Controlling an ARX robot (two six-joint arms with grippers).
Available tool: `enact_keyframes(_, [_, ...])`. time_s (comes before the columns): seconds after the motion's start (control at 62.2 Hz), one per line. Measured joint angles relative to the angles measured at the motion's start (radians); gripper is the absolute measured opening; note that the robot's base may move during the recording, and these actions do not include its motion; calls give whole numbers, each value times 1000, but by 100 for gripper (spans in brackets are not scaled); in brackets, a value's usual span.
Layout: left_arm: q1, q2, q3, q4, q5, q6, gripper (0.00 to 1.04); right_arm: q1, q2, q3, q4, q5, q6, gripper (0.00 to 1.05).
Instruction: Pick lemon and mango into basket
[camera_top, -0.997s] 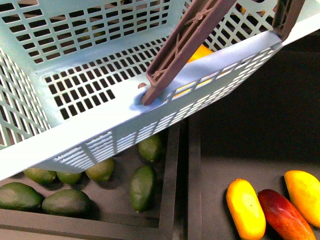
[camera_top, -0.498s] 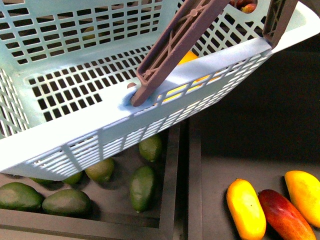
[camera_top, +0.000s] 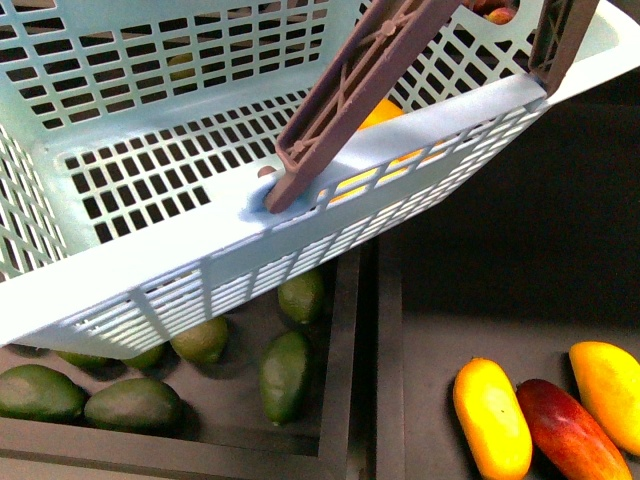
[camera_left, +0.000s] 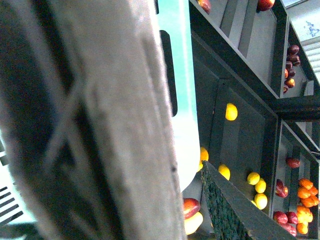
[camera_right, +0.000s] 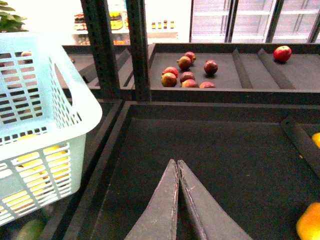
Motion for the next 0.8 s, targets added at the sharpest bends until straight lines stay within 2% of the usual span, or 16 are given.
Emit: enact_keyframes(0.804, [0, 0, 0, 0, 1, 0, 26, -1, -340, 0, -330, 0, 0, 2])
